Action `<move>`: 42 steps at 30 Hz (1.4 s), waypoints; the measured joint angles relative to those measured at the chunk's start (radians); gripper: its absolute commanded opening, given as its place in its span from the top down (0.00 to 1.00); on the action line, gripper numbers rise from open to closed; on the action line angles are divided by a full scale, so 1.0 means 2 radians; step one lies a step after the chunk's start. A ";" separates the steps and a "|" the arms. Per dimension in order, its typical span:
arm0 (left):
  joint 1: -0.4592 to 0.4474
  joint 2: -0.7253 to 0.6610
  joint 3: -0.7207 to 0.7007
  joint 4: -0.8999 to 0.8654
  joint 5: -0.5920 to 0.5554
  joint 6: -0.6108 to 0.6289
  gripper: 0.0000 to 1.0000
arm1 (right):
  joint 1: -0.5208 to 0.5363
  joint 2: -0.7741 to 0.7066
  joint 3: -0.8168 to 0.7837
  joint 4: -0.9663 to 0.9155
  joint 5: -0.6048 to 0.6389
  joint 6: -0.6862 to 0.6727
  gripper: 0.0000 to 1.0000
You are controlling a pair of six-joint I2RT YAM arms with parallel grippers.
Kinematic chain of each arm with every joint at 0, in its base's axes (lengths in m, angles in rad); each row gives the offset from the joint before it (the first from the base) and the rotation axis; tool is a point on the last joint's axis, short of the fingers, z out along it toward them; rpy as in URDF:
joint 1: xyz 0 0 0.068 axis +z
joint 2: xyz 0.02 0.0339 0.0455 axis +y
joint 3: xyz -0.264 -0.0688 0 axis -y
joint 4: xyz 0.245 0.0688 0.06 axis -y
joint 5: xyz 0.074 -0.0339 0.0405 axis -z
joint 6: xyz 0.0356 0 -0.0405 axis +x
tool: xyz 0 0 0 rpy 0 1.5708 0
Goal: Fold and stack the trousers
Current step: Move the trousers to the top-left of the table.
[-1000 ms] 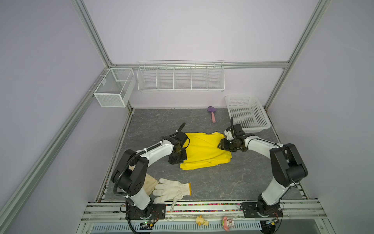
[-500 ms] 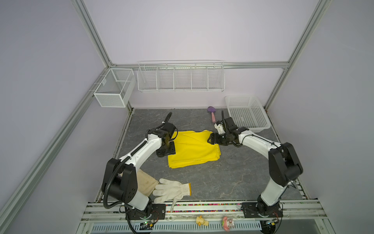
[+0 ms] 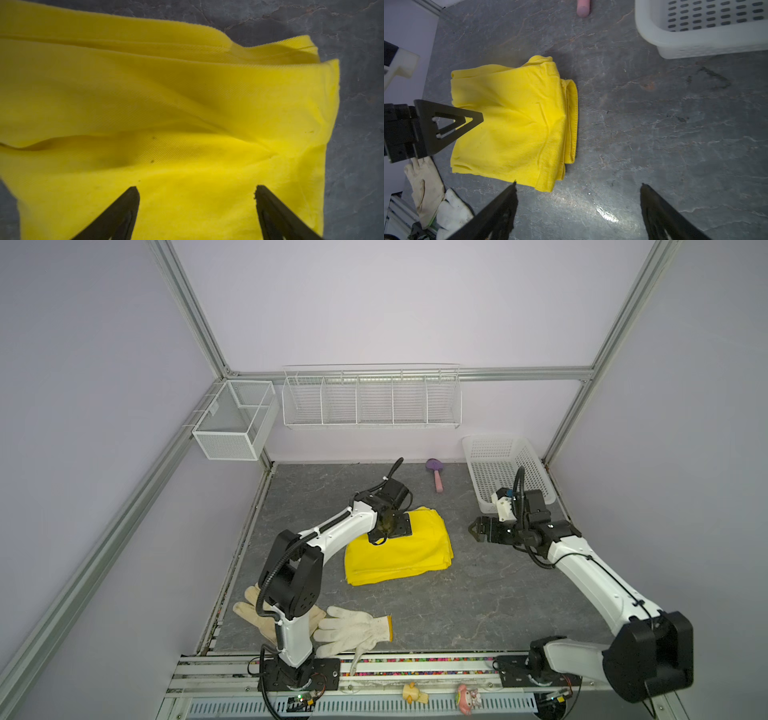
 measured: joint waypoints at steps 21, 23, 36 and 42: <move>0.079 0.203 0.221 -0.066 -0.110 0.089 0.14 | -0.036 -0.012 -0.016 -0.014 -0.010 -0.009 0.08; 0.094 0.205 0.228 -0.068 -0.115 0.110 0.14 | -0.037 -0.012 -0.016 -0.014 -0.010 -0.009 0.08; 0.175 0.182 0.194 -0.068 -0.134 0.275 0.14 | -0.043 0.001 -0.016 -0.015 -0.014 -0.012 0.08; 0.192 0.143 0.154 -0.078 -0.101 0.308 0.13 | -0.043 0.005 -0.013 -0.015 -0.018 -0.012 0.09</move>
